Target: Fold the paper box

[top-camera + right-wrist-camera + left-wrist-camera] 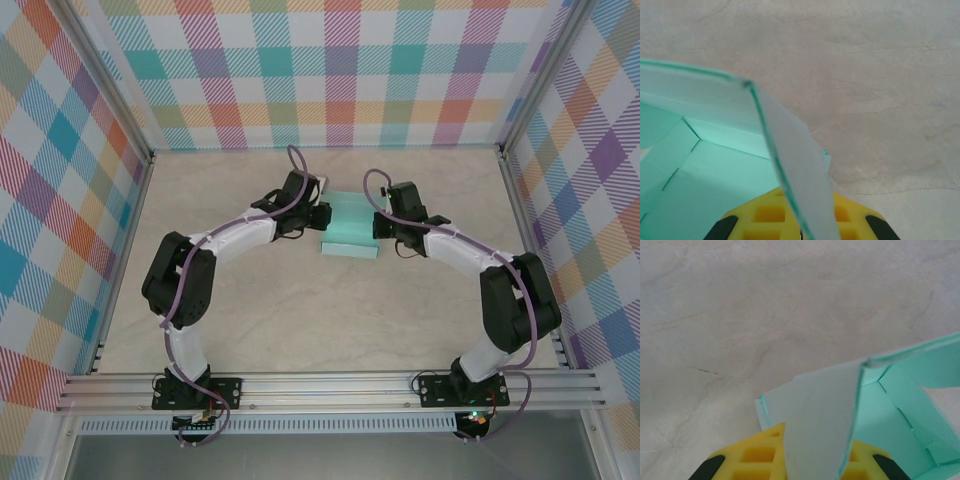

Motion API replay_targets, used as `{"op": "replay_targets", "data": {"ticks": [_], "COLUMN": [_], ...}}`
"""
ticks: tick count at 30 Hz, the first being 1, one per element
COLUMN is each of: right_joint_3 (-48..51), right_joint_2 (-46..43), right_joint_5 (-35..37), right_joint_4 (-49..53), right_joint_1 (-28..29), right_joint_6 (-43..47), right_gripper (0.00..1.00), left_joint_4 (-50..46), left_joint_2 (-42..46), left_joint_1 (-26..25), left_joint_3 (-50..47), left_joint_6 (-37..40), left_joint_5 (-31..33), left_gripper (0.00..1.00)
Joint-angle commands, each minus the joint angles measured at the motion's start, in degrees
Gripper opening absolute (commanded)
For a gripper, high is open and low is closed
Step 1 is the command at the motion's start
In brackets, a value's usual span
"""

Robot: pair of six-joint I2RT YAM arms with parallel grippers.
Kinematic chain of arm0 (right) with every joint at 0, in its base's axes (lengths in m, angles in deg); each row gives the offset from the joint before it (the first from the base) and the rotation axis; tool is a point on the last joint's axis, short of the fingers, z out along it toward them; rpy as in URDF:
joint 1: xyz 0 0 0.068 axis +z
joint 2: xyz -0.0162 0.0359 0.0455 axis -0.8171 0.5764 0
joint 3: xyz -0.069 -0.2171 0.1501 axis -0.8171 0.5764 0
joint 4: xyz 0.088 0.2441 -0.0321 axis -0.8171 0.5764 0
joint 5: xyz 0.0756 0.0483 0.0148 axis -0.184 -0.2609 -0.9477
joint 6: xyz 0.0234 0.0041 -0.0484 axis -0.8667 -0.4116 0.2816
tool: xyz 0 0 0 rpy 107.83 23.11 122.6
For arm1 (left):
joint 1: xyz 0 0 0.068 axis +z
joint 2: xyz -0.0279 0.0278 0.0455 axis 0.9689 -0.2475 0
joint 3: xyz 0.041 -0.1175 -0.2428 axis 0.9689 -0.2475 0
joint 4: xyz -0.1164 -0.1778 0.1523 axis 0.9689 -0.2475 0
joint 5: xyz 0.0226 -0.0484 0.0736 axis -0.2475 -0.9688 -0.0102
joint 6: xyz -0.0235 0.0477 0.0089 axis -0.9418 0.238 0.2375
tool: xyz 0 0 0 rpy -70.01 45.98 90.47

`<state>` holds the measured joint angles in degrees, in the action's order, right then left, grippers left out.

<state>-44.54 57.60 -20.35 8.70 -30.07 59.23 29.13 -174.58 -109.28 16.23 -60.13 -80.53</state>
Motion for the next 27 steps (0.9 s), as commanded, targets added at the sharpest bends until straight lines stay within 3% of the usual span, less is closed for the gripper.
{"op": "replay_targets", "data": {"ticks": [1,13,18,23,27], "right_joint_3": [1.9,12.3,14.6,16.0,15.5], "right_joint_2": [-1.4,-5.3,-5.5,-7.4,-8.9], "right_joint_5": [-0.5,-1.0,-1.1,-1.1,-3.4], "right_joint_4": [-1.5,-11.0,-12.2,-11.8,-10.1], "right_joint_1": [1.9,2.3,2.3,2.2,2.3], "right_joint_6": [-1.8,-3.4,-4.7,-6.5,-7.9], "right_gripper": [0.06,0.1,0.15,0.26,0.27], "left_joint_4": [4.2,19.8,22.5,24.4,24.0], "left_joint_2": [-0.1,4.2,3.1,2.6,2.3], "left_joint_1": [-3.4,-4.4,-4.9,-5.0,-5.0], "left_joint_3": [-2.0,-17.1,-19.0,-20.3,-19.8], "left_joint_6": [-3.5,-0.9,0.8,0.2,0.0], "left_joint_5": [-1.5,3.6,6.4,8.8,9.4], "left_gripper": [0.13,0.13,0.13,0.13,0.13]}}
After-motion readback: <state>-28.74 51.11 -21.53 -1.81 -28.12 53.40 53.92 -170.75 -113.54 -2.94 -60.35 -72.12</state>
